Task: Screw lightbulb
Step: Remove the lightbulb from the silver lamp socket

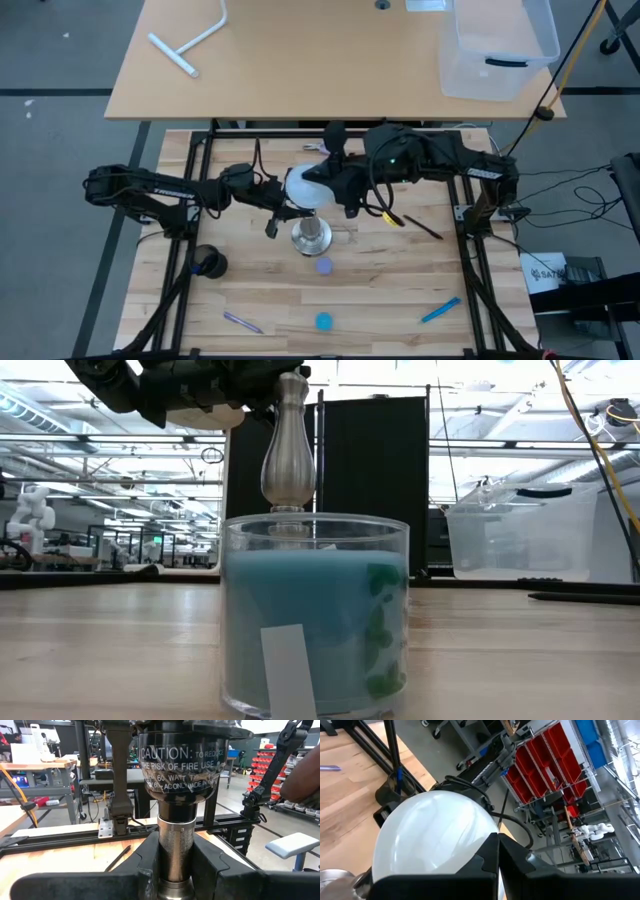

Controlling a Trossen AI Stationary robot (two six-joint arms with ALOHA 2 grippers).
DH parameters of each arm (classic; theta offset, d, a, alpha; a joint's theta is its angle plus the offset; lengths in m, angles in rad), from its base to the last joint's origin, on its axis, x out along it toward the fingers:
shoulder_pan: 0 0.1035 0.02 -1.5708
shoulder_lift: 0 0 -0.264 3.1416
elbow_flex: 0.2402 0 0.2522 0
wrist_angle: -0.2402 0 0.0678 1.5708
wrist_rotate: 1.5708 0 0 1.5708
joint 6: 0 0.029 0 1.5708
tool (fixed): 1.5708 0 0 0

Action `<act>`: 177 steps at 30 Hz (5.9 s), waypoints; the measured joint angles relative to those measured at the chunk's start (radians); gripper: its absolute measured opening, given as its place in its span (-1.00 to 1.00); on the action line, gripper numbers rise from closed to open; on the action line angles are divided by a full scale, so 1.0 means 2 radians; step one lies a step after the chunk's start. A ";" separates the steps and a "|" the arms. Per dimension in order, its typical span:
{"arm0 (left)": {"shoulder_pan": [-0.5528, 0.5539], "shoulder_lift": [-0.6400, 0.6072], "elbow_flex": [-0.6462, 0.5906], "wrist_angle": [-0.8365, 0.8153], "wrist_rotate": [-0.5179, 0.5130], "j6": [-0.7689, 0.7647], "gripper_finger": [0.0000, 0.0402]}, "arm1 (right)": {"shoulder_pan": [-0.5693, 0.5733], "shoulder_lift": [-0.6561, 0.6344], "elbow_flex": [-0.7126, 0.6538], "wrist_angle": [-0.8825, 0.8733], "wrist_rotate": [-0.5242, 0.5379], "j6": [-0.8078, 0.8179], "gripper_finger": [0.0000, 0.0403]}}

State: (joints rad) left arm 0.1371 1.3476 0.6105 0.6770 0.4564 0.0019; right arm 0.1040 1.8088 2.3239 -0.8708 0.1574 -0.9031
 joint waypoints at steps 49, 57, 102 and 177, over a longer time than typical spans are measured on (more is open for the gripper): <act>-0.074 -0.248 -0.002 -0.154 -0.177 0.083 0.13 | 0.159 -0.010 -0.002 -0.106 0.328 0.173 -1.00; -0.074 -0.271 -0.001 -0.154 -0.181 0.083 0.13 | 0.155 -0.013 -0.038 -0.160 0.385 0.323 -1.00; -0.071 -0.171 0.071 -0.132 -0.223 0.081 -0.19 | 0.036 -0.242 -0.739 0.801 0.038 0.252 -0.69; -0.106 -0.143 0.071 -0.121 -0.248 0.052 -0.19 | -0.001 -0.179 -0.650 0.755 0.028 0.261 -0.08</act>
State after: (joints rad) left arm -0.0753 1.0607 0.7517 0.4358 -0.0399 0.1059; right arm 0.1015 1.4510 1.0237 0.6383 0.2136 -0.3805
